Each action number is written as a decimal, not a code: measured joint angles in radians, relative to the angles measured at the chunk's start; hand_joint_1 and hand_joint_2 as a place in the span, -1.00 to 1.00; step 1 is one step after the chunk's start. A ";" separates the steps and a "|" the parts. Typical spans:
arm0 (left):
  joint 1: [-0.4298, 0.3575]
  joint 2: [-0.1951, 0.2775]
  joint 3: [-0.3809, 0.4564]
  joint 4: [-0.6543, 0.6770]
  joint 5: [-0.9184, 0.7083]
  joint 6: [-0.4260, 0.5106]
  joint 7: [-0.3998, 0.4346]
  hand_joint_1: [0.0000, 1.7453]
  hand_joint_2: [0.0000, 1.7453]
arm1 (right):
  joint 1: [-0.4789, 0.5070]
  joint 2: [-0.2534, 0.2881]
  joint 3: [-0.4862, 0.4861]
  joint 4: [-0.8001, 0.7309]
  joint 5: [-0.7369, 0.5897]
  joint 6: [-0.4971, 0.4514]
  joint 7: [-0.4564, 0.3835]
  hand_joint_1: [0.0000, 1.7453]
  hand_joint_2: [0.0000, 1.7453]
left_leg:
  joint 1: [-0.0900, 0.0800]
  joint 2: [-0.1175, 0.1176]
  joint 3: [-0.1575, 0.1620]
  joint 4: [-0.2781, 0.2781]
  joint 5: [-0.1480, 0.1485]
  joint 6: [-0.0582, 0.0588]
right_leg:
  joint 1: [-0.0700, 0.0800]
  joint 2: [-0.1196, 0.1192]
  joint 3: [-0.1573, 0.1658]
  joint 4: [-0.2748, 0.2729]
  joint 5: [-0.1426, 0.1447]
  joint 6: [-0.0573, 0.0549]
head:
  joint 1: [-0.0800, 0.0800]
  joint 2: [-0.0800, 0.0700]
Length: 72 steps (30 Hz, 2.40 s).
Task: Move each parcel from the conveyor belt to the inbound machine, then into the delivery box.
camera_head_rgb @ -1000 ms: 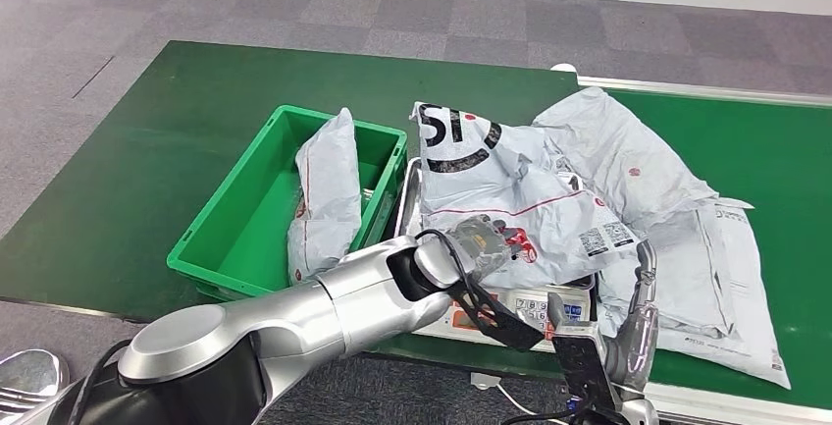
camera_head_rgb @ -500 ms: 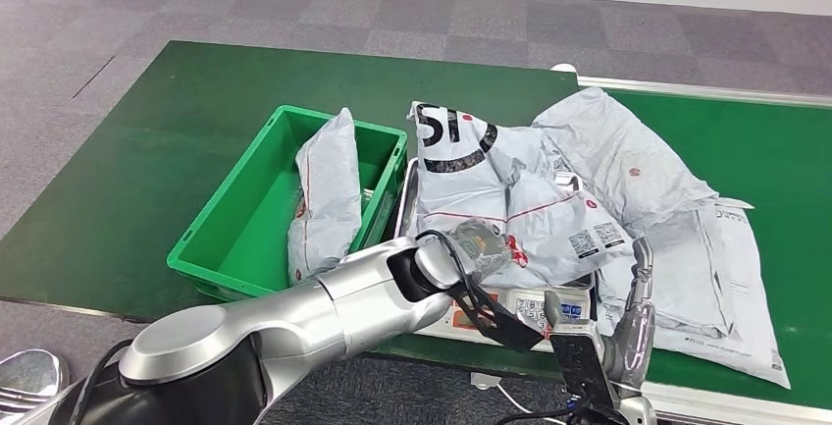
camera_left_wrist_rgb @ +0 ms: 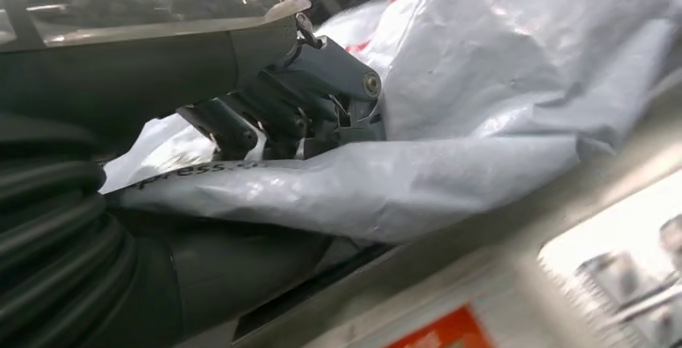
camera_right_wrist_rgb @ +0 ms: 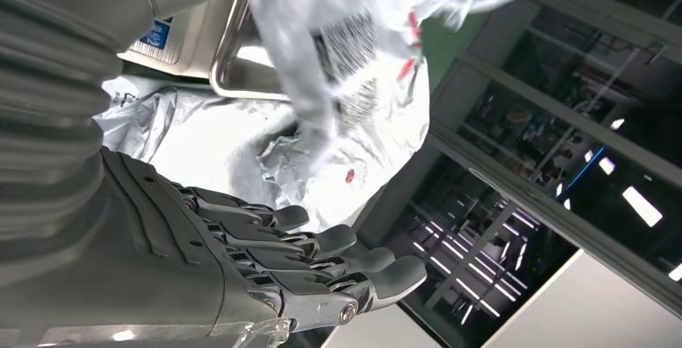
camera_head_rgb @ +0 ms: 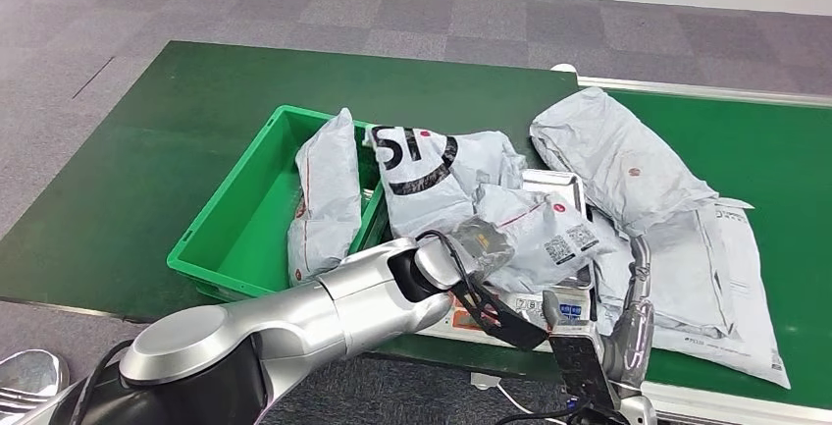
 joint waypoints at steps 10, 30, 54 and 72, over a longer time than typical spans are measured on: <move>-0.002 0.003 0.000 -0.044 0.028 0.240 -0.004 1.00 1.00 | -0.002 0.009 -0.005 -0.025 -0.003 -0.008 -0.006 -1.00 1.00 | 0.000 0.000 0.000 0.000 0.000 0.000 | 0.000 0.000 0.000 0.000 0.000 0.000 | 0.000 0.000; -0.075 0.009 0.091 -0.148 0.001 0.558 -0.011 1.00 1.00 | 0.016 0.015 -0.024 -0.026 -0.022 -0.068 0.001 -1.00 1.00 | 0.000 -0.001 -0.001 0.000 0.000 0.001 | 0.000 -0.001 -0.001 0.000 0.000 0.000 | 0.000 0.000; -0.189 0.035 0.583 -0.102 -0.584 0.482 -0.015 1.00 1.00 | -0.008 0.014 -0.028 -0.022 -0.004 -0.029 -0.001 -1.00 1.00 | 0.000 0.000 -0.001 0.000 0.001 0.001 | 0.000 0.000 0.000 0.001 0.001 0.000 | 0.000 0.000; -0.130 0.244 0.532 -0.233 -0.587 0.383 0.027 1.00 1.00 | 0.024 0.014 -0.098 -0.036 -0.013 -0.012 -0.008 -1.00 1.00 | 0.001 0.001 -0.001 0.000 0.002 0.000 | 0.000 0.002 -0.001 0.001 0.001 0.000 | 0.000 0.000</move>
